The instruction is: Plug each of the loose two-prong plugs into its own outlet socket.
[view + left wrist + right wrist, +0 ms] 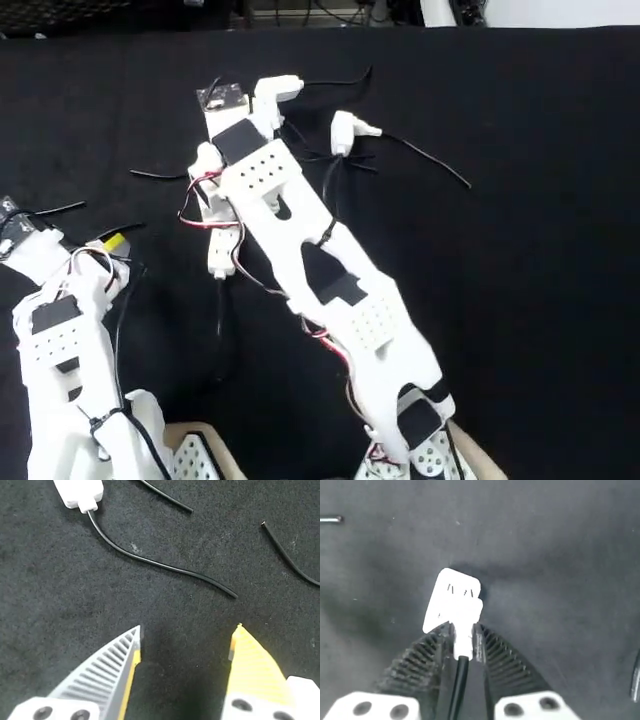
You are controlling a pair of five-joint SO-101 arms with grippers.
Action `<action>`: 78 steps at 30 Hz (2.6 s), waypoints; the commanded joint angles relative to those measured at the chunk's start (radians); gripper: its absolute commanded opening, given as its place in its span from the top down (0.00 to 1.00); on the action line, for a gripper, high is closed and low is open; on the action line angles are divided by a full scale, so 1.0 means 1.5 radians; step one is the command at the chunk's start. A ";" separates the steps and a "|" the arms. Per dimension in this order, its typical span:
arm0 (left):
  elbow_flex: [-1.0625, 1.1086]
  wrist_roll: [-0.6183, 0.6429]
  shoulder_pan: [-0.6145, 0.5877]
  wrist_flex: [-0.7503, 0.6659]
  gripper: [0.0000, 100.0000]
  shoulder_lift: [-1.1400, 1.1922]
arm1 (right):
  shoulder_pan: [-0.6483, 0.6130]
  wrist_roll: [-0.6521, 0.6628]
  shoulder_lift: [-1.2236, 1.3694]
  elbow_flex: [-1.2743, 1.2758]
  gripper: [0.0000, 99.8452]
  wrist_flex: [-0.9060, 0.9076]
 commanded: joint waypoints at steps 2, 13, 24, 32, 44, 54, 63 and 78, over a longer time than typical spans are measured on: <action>-0.006 0.007 0.004 0.001 0.71 -0.011 | -0.017 -0.008 -0.006 -0.055 0.99 0.013; -0.006 0.007 0.003 0.002 0.71 -0.011 | -0.024 -0.007 -0.004 0.019 0.99 -0.006; -0.006 0.007 0.002 0.002 0.71 -0.011 | -0.013 -0.005 0.029 0.035 0.99 -0.015; -0.006 0.007 0.002 0.001 0.71 -0.011 | 0.014 -0.002 0.019 0.012 0.99 0.015; -0.005 0.006 0.067 -0.002 0.71 -0.011 | 0.075 0.224 -0.168 0.166 0.99 0.017; -0.005 -0.062 0.073 0.014 0.71 -0.010 | 0.075 0.383 -0.452 0.658 0.99 -0.029; -0.005 -0.070 0.075 0.024 0.71 -0.011 | 0.081 0.447 -0.558 0.903 0.90 -0.165; -0.081 -0.131 0.237 0.149 0.71 -0.005 | 0.338 0.357 -0.740 0.923 0.77 -0.185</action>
